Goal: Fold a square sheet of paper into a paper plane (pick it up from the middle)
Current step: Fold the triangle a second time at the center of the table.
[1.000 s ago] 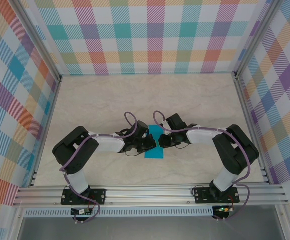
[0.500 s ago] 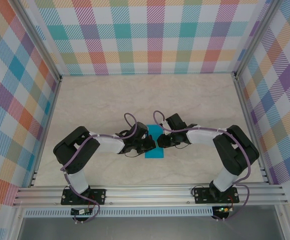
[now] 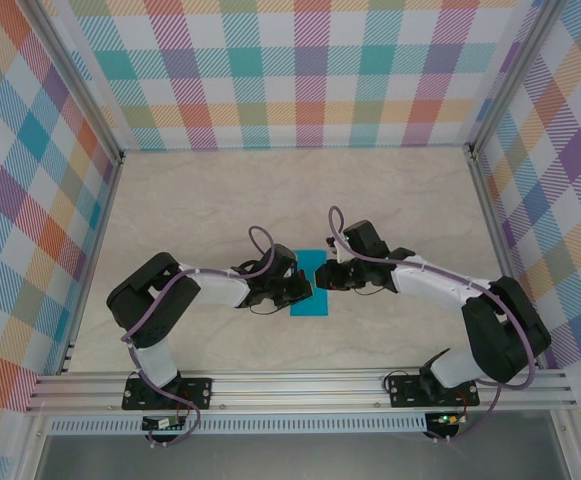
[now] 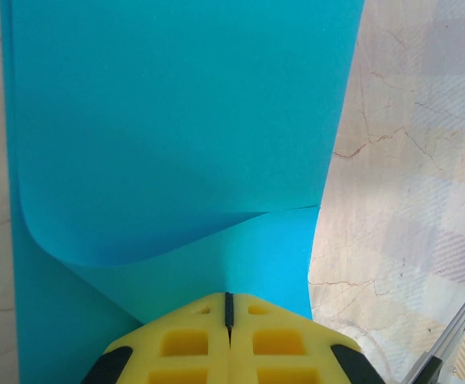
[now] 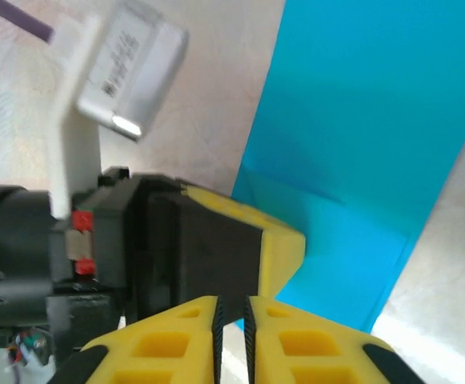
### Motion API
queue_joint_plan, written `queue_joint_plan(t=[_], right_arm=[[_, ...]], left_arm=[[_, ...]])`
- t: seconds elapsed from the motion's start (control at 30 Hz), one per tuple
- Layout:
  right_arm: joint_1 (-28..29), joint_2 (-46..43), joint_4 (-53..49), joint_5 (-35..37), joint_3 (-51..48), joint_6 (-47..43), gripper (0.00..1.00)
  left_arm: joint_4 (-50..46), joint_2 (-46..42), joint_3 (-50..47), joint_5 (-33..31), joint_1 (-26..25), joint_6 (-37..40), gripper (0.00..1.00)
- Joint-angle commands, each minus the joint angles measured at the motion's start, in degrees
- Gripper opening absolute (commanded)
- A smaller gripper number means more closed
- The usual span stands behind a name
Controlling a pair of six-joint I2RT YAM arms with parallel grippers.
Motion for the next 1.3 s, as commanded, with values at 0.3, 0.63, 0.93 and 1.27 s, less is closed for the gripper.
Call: queue_joint_plan(t=[0.3,0.63,0.93,1.27], right_arm=[[0.36,5.71,2.27,-8.17,-2.73,10.49,0.1],[0.46,9.37,1.62,-7.99,-0.33,10.93,0.11],[0.58,11.04,0.79,-7.69,1.33,10.84,0.12],[0.72,13.28,-1.23,-5.84,1.21,9.95,0.12]], left_arm=[[-2.87,1.77,-1.33,-0.53,-0.61,0.84,0.0],[-3.04,1.48,-1.41,-0.44,-0.72,0.95,0.0],[-3.13,1.23,-1.5,-0.16,-0.61,1.19,0.0],[-3.13,1.22,-1.32,-0.08,-0.67,1.16,0.0]])
